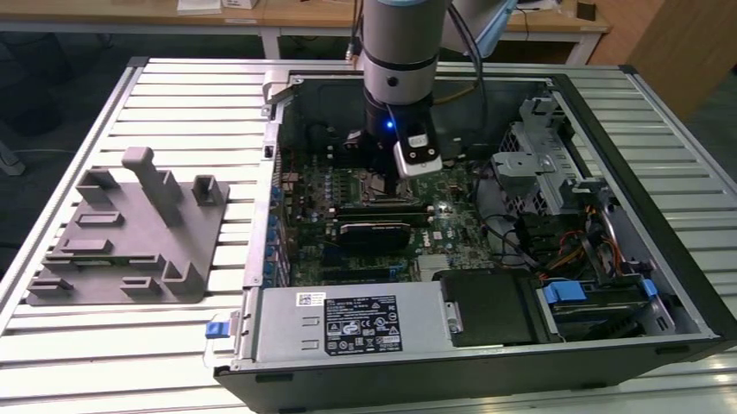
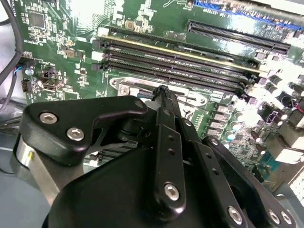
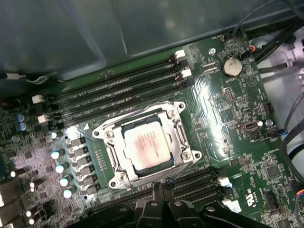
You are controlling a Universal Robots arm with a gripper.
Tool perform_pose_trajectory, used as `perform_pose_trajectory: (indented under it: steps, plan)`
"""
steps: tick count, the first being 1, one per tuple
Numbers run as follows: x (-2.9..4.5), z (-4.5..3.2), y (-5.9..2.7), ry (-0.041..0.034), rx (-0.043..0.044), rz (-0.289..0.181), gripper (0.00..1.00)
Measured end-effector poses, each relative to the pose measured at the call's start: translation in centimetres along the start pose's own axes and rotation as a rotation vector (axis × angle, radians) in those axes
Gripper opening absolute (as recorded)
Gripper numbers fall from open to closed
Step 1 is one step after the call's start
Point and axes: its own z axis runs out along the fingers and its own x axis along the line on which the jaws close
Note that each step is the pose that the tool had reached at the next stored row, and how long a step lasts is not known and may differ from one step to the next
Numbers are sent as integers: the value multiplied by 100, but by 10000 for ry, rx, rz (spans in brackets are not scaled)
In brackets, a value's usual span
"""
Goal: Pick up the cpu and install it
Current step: 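Install the second cpu locking lever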
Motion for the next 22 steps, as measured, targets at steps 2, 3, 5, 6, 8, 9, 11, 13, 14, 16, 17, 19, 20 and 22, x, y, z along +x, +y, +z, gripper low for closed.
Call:
perform_pose_trajectory:
  steps: [2,3,5,6,8,9,11,13,14,16,17,19,20,22]
  plan:
    - [-4,1,-14,5,6,-31,11]
    - [-7,1,-21,6,7,-47,11]
    - [-9,4,-28,17,13,-88,11]
    - [-10,6,-28,43,35,-127,11]
    - [-10,8,-29,113,100,-201,11]
    - [-9,10,-29,131,127,-231,11]
    - [-9,10,-30,131,145,-258,11]
    - [-10,10,-30,130,146,-259,11]
    - [-10,10,-30,131,145,-260,11]
    - [-9,10,-30,131,145,-285,11]
    - [-8,10,-30,134,142,-358,11]
    - [-5,12,-31,144,132,-650,11]
    - [-4,13,-32,149,127,-801,11]
    - [-1,15,-33,160,118,-1105,11]
